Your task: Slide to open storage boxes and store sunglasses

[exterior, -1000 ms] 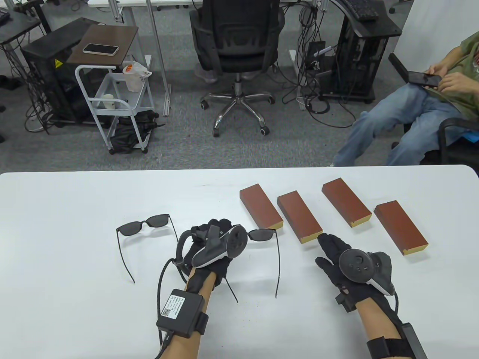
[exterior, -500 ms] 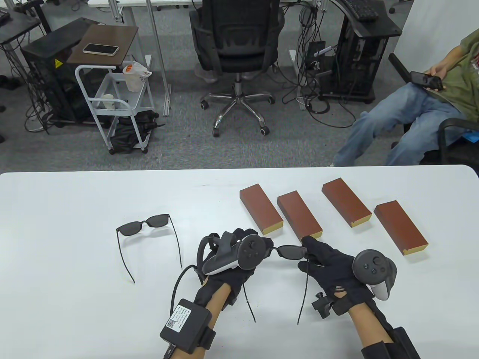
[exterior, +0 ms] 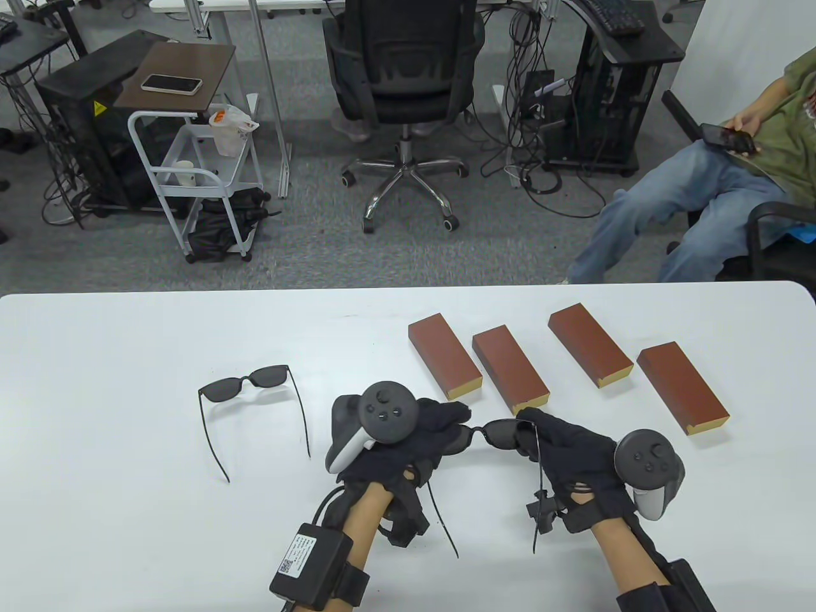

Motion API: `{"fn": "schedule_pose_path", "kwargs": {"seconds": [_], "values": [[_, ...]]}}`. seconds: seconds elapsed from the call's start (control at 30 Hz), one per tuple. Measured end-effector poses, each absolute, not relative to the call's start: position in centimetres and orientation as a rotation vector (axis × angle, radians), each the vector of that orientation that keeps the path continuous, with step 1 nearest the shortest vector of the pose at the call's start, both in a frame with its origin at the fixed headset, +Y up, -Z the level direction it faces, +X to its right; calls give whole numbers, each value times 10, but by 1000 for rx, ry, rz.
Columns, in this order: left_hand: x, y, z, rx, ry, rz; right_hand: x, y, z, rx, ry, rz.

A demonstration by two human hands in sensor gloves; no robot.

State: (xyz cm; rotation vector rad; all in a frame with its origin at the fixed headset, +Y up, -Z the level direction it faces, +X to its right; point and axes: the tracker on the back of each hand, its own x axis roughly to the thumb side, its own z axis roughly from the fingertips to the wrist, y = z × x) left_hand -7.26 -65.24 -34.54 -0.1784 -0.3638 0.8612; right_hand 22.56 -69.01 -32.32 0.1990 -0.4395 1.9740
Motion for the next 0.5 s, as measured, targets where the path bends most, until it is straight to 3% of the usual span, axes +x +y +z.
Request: {"fn": "schedule_pose_path", "kwargs": {"seconds": [0.2, 0.5], "values": [[-90, -669, -340, -231, -262, 1436, 222, -691, -320, 54, -435, 1838], [-77, -694, -330, -293, -256, 1693, 221, -704, -317, -111, -336, 1694]]}}
